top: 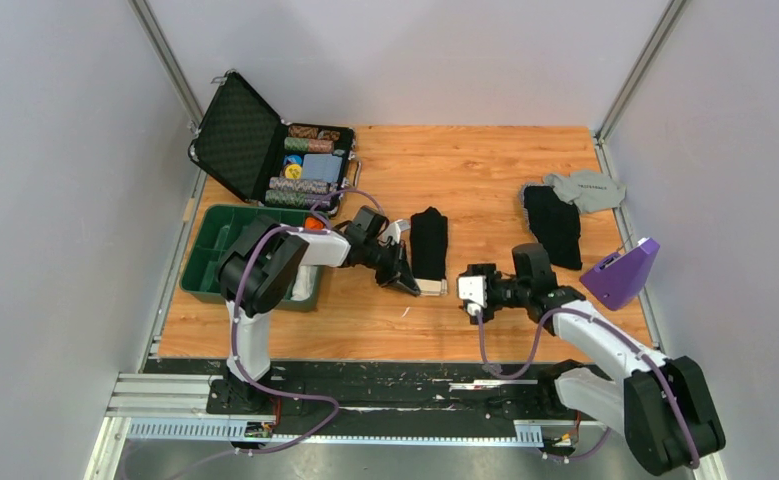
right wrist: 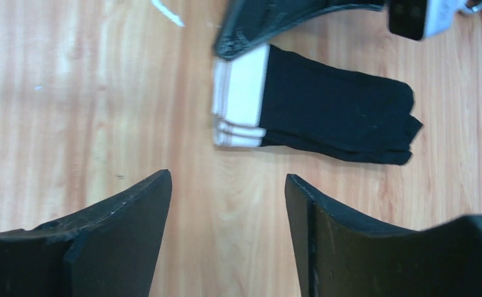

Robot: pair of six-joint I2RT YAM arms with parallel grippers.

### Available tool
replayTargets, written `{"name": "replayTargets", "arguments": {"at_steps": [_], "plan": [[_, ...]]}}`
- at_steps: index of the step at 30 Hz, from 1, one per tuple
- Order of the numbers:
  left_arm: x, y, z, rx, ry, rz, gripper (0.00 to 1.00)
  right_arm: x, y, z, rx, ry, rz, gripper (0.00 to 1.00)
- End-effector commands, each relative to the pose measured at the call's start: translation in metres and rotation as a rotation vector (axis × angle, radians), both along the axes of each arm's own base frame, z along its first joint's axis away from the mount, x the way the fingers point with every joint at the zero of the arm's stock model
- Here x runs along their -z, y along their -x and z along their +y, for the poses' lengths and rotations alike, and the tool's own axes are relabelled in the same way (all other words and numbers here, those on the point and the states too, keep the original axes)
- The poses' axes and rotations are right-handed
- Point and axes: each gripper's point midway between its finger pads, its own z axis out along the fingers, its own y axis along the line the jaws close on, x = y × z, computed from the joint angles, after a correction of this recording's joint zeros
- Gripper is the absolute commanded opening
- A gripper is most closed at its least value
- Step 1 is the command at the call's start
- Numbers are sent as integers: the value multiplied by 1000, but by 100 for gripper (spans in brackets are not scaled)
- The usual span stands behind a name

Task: Roll the underwear
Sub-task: Roll the underwear to the center of the board.

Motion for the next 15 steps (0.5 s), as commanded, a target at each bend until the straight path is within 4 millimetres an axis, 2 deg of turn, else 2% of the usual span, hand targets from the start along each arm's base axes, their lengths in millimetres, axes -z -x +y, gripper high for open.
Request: {"name": "replayTargets", "arguments": {"at_steps": [1, 3, 9, 15], "plan": [[-26, 3, -7, 28, 80, 72, 0, -9, 20, 19, -145, -112, -130, 70], [-32, 5, -7, 34, 107, 97, 0, -5, 26, 24, -172, -111, -149, 70], [-35, 11, -5, 57, 143, 168, 0, -9, 16, 37, -154, -130, -245, 69], [-34, 13, -4, 65, 146, 205, 0, 1, 16, 45, -166, -126, -245, 71]]}}
